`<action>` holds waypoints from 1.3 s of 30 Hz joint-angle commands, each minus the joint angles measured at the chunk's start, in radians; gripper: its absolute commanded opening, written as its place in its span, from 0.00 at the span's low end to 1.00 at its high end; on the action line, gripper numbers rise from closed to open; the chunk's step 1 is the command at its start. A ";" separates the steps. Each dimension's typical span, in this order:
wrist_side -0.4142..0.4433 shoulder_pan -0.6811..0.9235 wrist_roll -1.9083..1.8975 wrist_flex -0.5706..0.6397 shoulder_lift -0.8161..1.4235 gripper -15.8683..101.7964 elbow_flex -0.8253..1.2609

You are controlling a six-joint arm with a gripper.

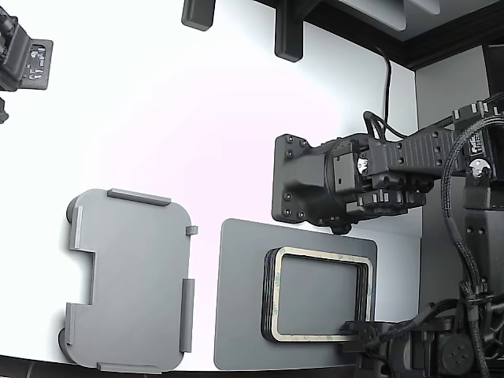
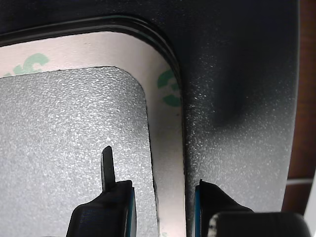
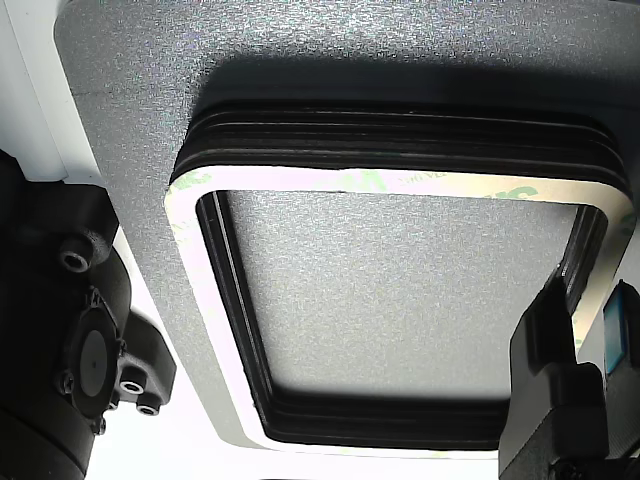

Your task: Grab top frame and put it into gray box.

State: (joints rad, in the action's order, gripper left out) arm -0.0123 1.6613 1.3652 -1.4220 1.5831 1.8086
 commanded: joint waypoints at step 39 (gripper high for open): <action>0.041 -0.005 0.028 -0.025 0.077 0.05 -0.083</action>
State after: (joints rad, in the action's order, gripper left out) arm 0.0245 1.6659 1.4036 -1.4143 1.6337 1.7794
